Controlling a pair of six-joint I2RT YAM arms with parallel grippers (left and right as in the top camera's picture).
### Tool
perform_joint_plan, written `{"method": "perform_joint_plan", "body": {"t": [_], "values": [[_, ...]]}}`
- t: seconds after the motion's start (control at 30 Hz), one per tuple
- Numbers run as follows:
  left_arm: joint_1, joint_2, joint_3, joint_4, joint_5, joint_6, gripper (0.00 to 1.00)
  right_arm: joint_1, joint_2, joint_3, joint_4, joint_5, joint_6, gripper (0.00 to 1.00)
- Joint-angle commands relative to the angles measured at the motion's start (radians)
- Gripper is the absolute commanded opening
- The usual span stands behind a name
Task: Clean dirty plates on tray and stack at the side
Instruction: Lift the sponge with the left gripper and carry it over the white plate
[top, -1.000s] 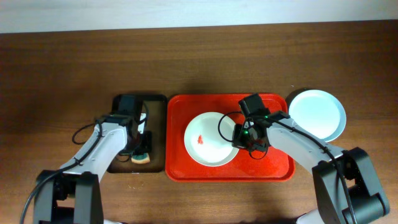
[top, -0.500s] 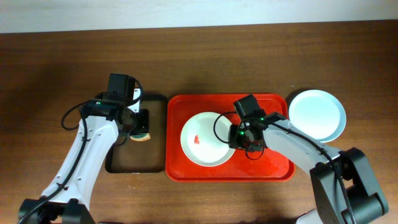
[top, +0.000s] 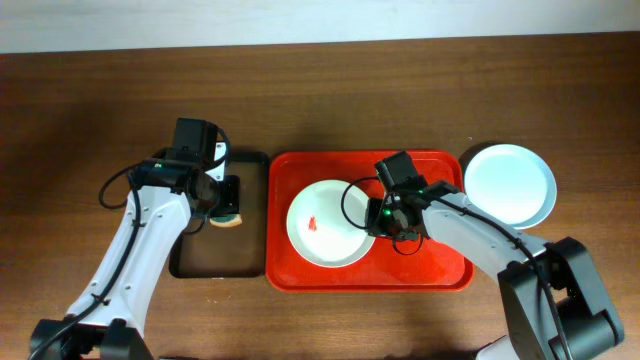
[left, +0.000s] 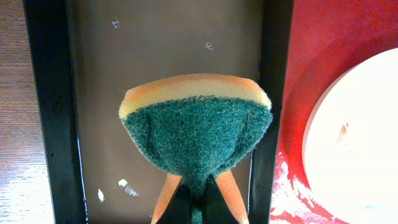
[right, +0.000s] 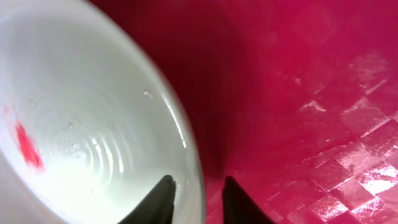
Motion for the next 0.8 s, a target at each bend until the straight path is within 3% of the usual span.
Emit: {"method": "perform_joint_plan", "body": {"t": [0.0, 0.07, 0.1, 0.23, 0.47, 0.6, 0.77], "values": [[-0.002, 0.002, 0.013, -0.001, 0.011, -0.01, 0.0, 0.005, 0.009, -0.008, 0.014, 0.068, 0.006, 0.27], [-0.002, 0.002, 0.013, -0.001, 0.011, -0.01, 0.0, 0.005, 0.009, -0.008, 0.021, 0.068, 0.006, 0.06], [-0.002, 0.002, 0.013, -0.001, 0.011, -0.01, 0.0, 0.005, 0.009, -0.008, 0.017, 0.067, 0.006, 0.04], [-0.002, 0.002, 0.013, -0.009, -0.008, -0.034, 0.0, 0.005, 0.009, -0.008, 0.011, -0.056, 0.006, 0.04], [-0.012, 0.014, 0.056, -0.011, -0.041, -0.042, 0.0, 0.006, 0.009, -0.008, 0.022, -0.082, 0.007, 0.04], [-0.099, 0.038, 0.081, 0.006, 0.11, -0.043, 0.0, 0.005, 0.009, -0.008, 0.024, -0.082, 0.007, 0.04], [-0.254, 0.128, 0.081, 0.024, 0.113, -0.146, 0.0, 0.006, 0.009, -0.008, 0.024, -0.093, 0.008, 0.04]]}}
